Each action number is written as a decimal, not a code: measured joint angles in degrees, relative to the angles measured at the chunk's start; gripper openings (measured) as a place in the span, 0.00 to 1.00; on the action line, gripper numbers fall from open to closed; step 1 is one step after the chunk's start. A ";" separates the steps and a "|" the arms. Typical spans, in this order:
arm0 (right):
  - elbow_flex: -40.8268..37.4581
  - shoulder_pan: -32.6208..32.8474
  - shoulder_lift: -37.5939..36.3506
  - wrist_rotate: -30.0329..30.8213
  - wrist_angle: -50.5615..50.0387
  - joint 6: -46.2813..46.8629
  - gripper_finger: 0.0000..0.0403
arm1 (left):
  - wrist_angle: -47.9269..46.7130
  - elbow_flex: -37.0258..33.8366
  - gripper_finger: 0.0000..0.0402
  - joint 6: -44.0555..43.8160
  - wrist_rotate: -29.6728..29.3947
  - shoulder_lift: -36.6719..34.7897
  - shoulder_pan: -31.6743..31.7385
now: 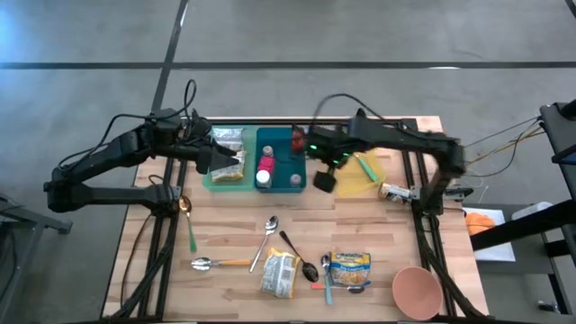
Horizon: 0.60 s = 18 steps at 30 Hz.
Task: Pick & Place Food Item
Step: Put the blue spoon into the yellow bin
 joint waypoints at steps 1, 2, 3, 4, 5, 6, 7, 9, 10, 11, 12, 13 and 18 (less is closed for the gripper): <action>-2.32 1.02 -2.34 -1.51 0.12 1.57 0.90 | 0.00 0.00 0.99 0.08 0.00 0.00 0.00; -4.65 2.31 -4.48 -2.46 0.21 3.08 0.90 | 0.02 0.00 0.99 0.16 -0.04 0.00 0.00; -7.02 3.92 -6.38 -2.62 0.32 4.66 0.90 | 0.01 0.00 0.99 0.16 -0.05 0.00 0.00; -9.39 5.78 -8.16 -2.75 0.31 6.05 0.90 | 0.02 0.00 0.99 0.20 -0.16 0.00 0.00; -11.84 7.77 -9.88 -2.98 0.47 6.83 0.89 | 0.02 0.00 0.99 0.53 -0.20 0.00 0.00; -14.11 9.98 -11.33 -3.66 0.76 7.39 0.89 | 0.02 0.00 0.99 0.91 -0.20 0.00 0.00; -16.33 12.27 -12.84 -4.57 1.42 8.16 0.89 | 0.04 0.00 0.99 1.28 -0.22 0.00 0.00; -20.60 17.14 -15.44 -5.94 3.60 10.84 0.89 | 0.02 0.00 0.99 1.57 -0.22 0.00 0.00; -22.62 19.51 -16.61 -6.15 5.18 13.10 0.89 | 0.04 0.00 0.99 1.64 -0.21 0.00 0.00; -24.69 21.81 -17.63 -6.21 6.76 15.68 0.89 | 0.02 0.00 0.99 1.64 -0.20 0.00 0.00; -26.70 24.00 -18.57 -6.23 8.28 18.55 0.89 | 0.04 0.00 0.99 1.64 -0.21 0.00 -0.02; -28.61 25.95 -19.48 -6.26 9.97 21.68 0.89 | 0.04 0.00 0.99 1.64 -0.20 0.00 0.00; -37.22 33.02 -23.22 -5.49 22.63 40.08 0.89 | 0.05 0.00 0.99 1.64 -0.20 0.00 -0.02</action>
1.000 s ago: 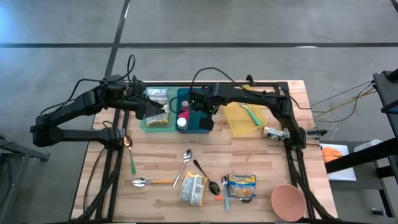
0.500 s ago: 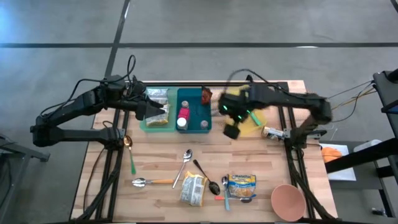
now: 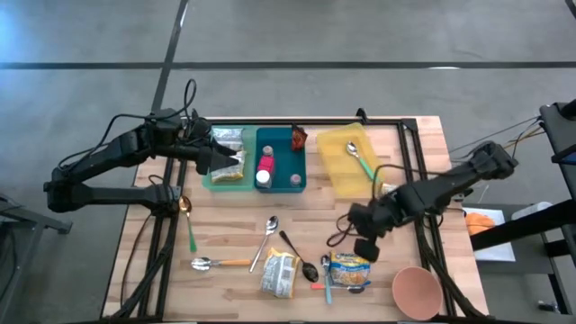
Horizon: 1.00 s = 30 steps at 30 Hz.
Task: Pick & Place Food Item
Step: Put the blue spoon into the yellow bin
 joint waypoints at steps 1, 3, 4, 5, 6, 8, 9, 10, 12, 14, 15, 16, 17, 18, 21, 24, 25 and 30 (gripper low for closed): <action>-1.54 0.82 -0.07 0.39 3.63 3.28 0.89 | -0.01 0.00 0.99 0.00 -0.01 0.00 0.00; -3.68 1.65 0.50 1.32 10.53 8.35 0.89 | 0.01 0.00 0.99 0.00 0.00 0.00 0.00; -4.17 1.82 1.26 1.59 13.19 9.71 0.89 | 0.01 0.00 0.99 0.00 0.00 0.00 0.00; -4.39 1.83 2.32 1.63 15.12 10.56 0.89 | 0.00 0.00 0.99 0.00 0.00 0.00 0.00; -4.37 1.83 3.65 1.63 16.11 11.13 0.89 | 0.01 0.00 0.99 0.00 0.00 0.00 0.00; -3.11 1.83 7.07 1.65 15.86 11.42 0.89 | 0.01 0.00 0.99 -0.03 0.00 0.02 0.00; -1.86 1.83 8.91 1.59 15.88 11.39 0.89 | 0.01 0.00 0.99 -0.05 0.00 0.02 0.00; -0.43 1.83 10.60 1.39 15.99 11.50 0.89 | -0.01 0.00 0.99 -0.24 0.00 0.02 0.00; 3.00 1.83 14.07 -0.13 15.99 12.97 0.89 | -0.05 0.00 0.99 -0.69 0.02 0.02 -0.02; 6.65 1.83 17.85 -3.00 16.02 15.65 0.89 | -0.69 0.00 0.99 -1.48 0.03 0.02 -0.02; 8.44 2.00 19.76 -4.39 15.84 17.15 0.89 | -1.14 0.00 0.99 -1.59 0.02 0.02 -0.02; 10.16 2.27 21.60 -5.35 15.36 18.68 0.89 | -1.68 0.00 0.99 -1.58 0.02 0.02 -0.02; 12.05 2.61 23.46 -6.07 14.78 19.80 0.89 | -2.31 0.00 0.99 -1.57 0.02 0.02 -0.02; 13.83 3.10 25.10 -6.32 14.42 20.48 0.89 | -2.94 0.00 0.99 -1.57 0.02 0.02 -0.02; 17.63 4.39 28.93 -7.68 14.43 21.53 0.89 | -4.56 -0.02 0.99 -1.35 0.02 0.02 -0.02; 19.92 5.69 31.73 -8.19 14.42 23.87 0.89 | -6.07 -0.02 0.99 -0.52 0.21 0.02 -0.02; 20.46 5.95 32.49 -8.23 14.34 25.03 0.89 | -6.42 -0.02 0.99 -0.39 0.34 0.02 -0.02; 21.39 7.55 35.71 -8.20 14.36 33.12 0.89 | -6.89 -0.04 0.99 -0.39 0.74 0.02 -0.02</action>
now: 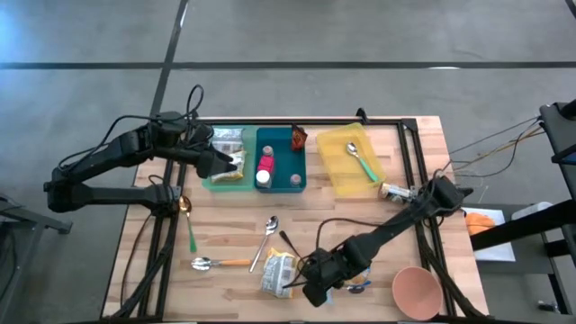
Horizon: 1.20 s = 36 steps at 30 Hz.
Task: Pick & Place Food Item
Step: Put the blue spoon into the yellow bin
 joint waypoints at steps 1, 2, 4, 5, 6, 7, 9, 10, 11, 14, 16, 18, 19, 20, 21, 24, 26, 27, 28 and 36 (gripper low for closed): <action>-0.06 0.39 0.65 0.01 -0.06 1.75 0.89 | 0.00 0.01 0.99 0.00 0.46 0.00 0.00; -0.22 0.79 1.28 0.02 -0.05 3.47 0.89 | -0.01 0.01 0.99 -0.01 0.99 0.00 0.00; -0.24 1.53 2.43 0.08 0.30 5.96 0.89 | 0.00 0.02 0.99 -0.03 2.09 0.00 0.00; -0.32 1.86 2.68 0.18 0.42 7.05 0.88 | -0.01 0.01 0.99 -0.03 2.45 0.00 0.00; -0.41 2.09 3.10 0.31 0.50 8.24 0.86 | 0.00 0.02 0.99 -0.04 2.56 -0.02 0.00; -0.42 2.35 3.48 0.59 0.60 9.47 0.84 | 0.00 0.02 0.99 -0.04 2.70 -0.02 0.00; -0.60 2.83 4.06 1.48 0.59 11.64 0.79 | 0.00 0.01 0.99 -0.04 2.74 -0.02 0.00; -0.63 3.00 4.38 1.63 0.59 12.67 0.77 | 0.00 0.02 0.99 -0.04 2.73 -0.02 0.00; -0.63 3.08 4.62 1.72 0.79 13.51 0.74 | 0.00 0.02 0.99 -0.07 2.74 -0.04 0.00; -0.63 3.46 5.61 1.78 1.28 14.72 0.67 | 0.00 0.02 0.99 -0.22 2.95 -0.04 0.00; -0.67 3.63 6.71 1.67 1.65 15.76 0.64 | 0.00 0.02 0.99 -0.22 2.95 -0.04 0.00; -0.73 3.63 7.65 1.42 2.61 15.94 0.61 | 0.00 0.02 0.99 -0.24 2.95 -0.04 0.00; -0.72 3.63 7.88 1.30 3.00 16.00 0.60 | 0.00 0.02 0.99 -0.24 2.95 -0.04 -0.02; -0.70 3.63 8.00 1.37 3.91 16.20 0.59 | 0.00 0.02 0.99 -0.23 2.95 -0.04 -0.02; -0.59 3.63 8.26 1.63 4.04 16.68 0.59 | 0.00 0.02 0.99 -0.24 2.95 -0.02 -0.02; -0.59 3.63 8.42 2.24 3.91 18.50 0.59 | 0.01 0.02 0.99 -0.27 2.95 -0.04 -0.07; -0.59 3.73 8.42 2.93 3.76 18.99 0.58 | 0.00 0.02 0.99 -0.86 2.96 -0.04 -0.07; -0.57 3.77 8.42 3.25 3.56 19.61 0.57 | 0.00 0.02 0.99 -1.20 2.96 -0.04 -0.07; -0.57 3.85 8.41 3.41 3.39 20.19 0.54 | 0.00 0.02 0.99 -1.36 2.97 -0.02 -0.07; -0.68 4.70 8.42 5.47 1.42 23.79 0.24 | 0.00 0.02 0.99 -1.24 2.98 -0.03 -0.07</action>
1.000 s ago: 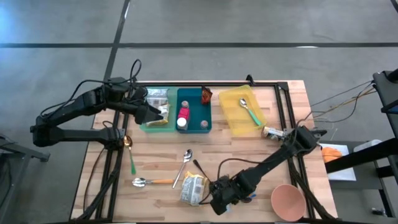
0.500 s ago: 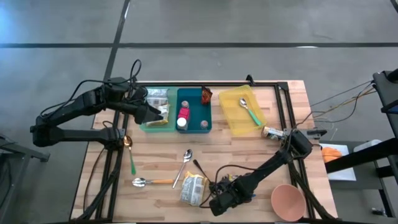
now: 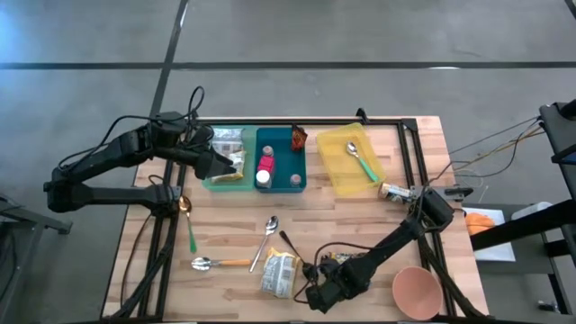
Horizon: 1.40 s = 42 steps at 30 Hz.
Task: Pick & Place Food Item
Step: Put the blue spoon into the yellow bin
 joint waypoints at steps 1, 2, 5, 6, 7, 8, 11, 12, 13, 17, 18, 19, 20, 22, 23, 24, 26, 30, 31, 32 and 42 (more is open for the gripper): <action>-0.02 0.08 0.00 0.01 -0.16 0.04 0.20 | 0.00 0.00 0.99 0.12 0.00 0.01 -0.01; -0.02 0.09 0.00 0.00 -0.18 0.07 0.17 | 0.00 0.00 0.99 0.14 0.00 0.01 -0.01; 0.22 0.27 -0.01 0.29 -0.11 0.06 0.12 | 0.00 0.00 0.99 0.19 0.00 0.01 -0.02; 0.75 0.44 0.08 0.89 -0.37 -0.16 0.12 | 0.00 0.00 0.99 0.36 0.00 0.01 -0.02; 1.41 0.59 0.24 1.59 -0.55 -0.45 0.12 | 0.00 0.00 0.99 0.35 0.00 0.01 -0.02; 2.23 0.61 0.37 1.94 -0.78 -0.87 0.12 | 0.00 0.00 0.99 0.36 0.00 0.01 -0.02; 5.29 0.73 0.40 2.43 -4.02 -2.38 0.12 | 0.00 0.00 0.99 0.38 -0.01 0.01 -0.04; 6.75 0.89 0.39 2.93 -5.06 -2.88 0.12 | 0.00 0.00 0.99 0.38 0.00 0.01 -0.04; 8.22 1.04 0.39 3.34 -6.39 -3.51 0.12 | 0.00 0.00 0.99 0.38 -0.02 0.00 -0.04; 14.26 1.60 0.37 3.31 -14.02 -6.45 0.12 | -0.01 0.00 0.99 0.09 -0.01 0.01 -0.04; 16.01 1.73 0.35 3.72 -16.84 -6.92 0.12 | 0.00 0.00 0.99 0.08 0.02 0.01 -0.04; 17.73 1.82 0.30 4.42 -19.87 -7.34 0.12 | 0.00 0.00 0.99 0.06 0.02 0.01 -0.04; 19.50 1.94 0.28 5.14 -22.58 -7.83 0.12 | 0.00 0.00 0.99 -0.07 0.02 0.01 -0.04; 22.90 1.99 0.25 6.85 -27.97 -8.56 0.12 | -0.02 0.00 0.99 -0.10 0.14 0.01 -0.04; 24.53 2.00 0.24 7.81 -30.80 -9.14 0.12 | 0.00 0.00 0.99 -0.10 0.32 0.01 -0.04; 26.07 2.01 0.24 8.73 -33.45 -9.68 0.12 | 0.00 0.00 0.99 -0.12 0.41 0.01 -0.04; 28.79 1.95 0.20 10.37 -38.47 -11.27 0.12 | 0.00 0.00 0.99 -0.34 0.42 0.04 -0.04; 32.71 0.70 0.17 12.21 -49.33 -13.72 0.12 | 0.00 0.00 0.99 -0.36 0.42 0.06 -0.01; 33.37 0.23 0.17 12.73 -51.91 -14.34 0.12 | 0.03 0.02 0.99 -0.36 0.42 0.21 0.00; 33.63 -0.28 0.04 13.29 -52.94 -15.24 0.12 | 0.13 0.04 0.99 -0.36 0.43 0.42 0.00; 26.85 -8.69 -10.64 22.76 -52.11 -25.39 0.12 | 0.19 0.07 0.99 -0.27 3.14 3.46 0.00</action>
